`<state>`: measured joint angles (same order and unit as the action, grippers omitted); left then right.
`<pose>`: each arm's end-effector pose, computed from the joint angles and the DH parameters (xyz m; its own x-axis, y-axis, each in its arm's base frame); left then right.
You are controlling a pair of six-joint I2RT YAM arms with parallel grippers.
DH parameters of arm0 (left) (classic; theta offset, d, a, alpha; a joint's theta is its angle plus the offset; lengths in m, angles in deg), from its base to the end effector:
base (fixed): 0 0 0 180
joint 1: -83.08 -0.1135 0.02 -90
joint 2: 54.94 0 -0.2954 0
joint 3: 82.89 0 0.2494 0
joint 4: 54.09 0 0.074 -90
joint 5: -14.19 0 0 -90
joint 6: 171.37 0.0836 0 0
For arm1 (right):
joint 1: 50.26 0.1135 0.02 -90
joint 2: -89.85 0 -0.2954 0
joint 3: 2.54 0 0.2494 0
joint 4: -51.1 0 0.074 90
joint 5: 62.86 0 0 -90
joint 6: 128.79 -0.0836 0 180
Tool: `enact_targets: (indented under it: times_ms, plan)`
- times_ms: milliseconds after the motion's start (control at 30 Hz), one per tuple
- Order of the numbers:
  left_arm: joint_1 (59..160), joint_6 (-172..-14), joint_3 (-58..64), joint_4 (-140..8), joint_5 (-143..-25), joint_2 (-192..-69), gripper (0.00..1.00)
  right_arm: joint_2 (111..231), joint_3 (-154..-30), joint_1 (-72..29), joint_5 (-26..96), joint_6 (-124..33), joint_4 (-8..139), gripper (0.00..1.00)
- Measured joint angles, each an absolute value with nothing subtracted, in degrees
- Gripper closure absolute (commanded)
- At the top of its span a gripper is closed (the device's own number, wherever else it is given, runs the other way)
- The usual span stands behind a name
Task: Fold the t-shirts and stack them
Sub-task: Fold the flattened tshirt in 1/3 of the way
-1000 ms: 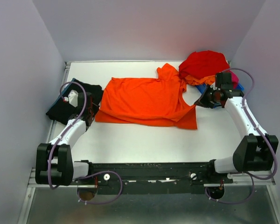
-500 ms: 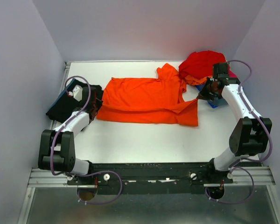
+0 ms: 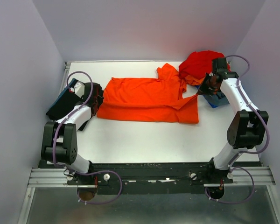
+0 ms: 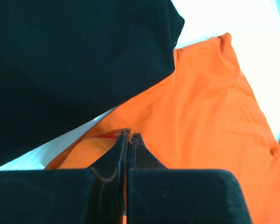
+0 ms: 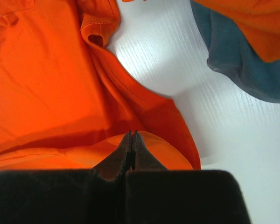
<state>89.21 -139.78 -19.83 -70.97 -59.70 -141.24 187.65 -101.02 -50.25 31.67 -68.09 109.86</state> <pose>0.3486 -0.0141 0.2104 -0.2433 -0.7969 -0.5529 -0.6025 0.5709 -0.5577 0.3927 0.0067 0.2756 -0.7607 0.4877 -0.4283 0.3788 0.8694 0.3172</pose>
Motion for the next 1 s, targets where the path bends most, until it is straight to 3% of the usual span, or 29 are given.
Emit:
enact_targets:
  times_ms: [167,233,267,300,333,367,467,633,733,1000]
  plan:
    - [89.21,-139.80,-18.54,-71.32,-59.72,-143.93,1.00,188.85,-101.72,-50.25,30.77,-68.07,110.45,0.96]
    - [89.21,-139.80,-17.75,-71.59,-59.72,-145.00,1.00,188.96,-101.72,-50.25,30.53,-68.07,110.58,0.90]
    - [89.21,-139.78,-17.51,-71.59,-59.72,-145.31,0.98,189.05,-101.72,-50.25,30.51,-68.05,110.56,0.78]
    - [89.21,-139.78,-17.23,-71.81,-59.72,-145.57,0.82,189.12,-101.72,-50.25,30.53,-68.09,110.51,0.55]
    - [89.21,-139.78,-16.88,-72.05,-59.72,-145.83,0.65,189.25,-101.72,-50.25,30.53,-68.07,110.51,0.48]
    - [89.21,-139.45,-16.48,-72.24,-59.72,-146.14,0.49,189.44,-101.72,-50.25,30.56,-68.20,110.47,0.41]
    - [89.19,-138.99,-14.89,-72.79,-59.80,-146.92,0.26,189.75,-101.68,-50.25,30.60,-67.85,109.97,0.35]
    - [89.19,-138.38,-14.32,-72.92,-59.85,-146.09,0.26,185.68,-95.95,-50.25,30.67,-69.86,105.81,0.43]
    - [89.23,-138.42,-16.29,-73.29,-59.96,-142.66,0.34,177.77,-85.63,-49.79,31.28,-72.51,101.90,0.47]
    - [89.84,-142.23,-29.53,-74.47,-60.00,-128.83,0.39,156.68,-60.78,-48.70,33.83,-81.51,93.71,0.52]
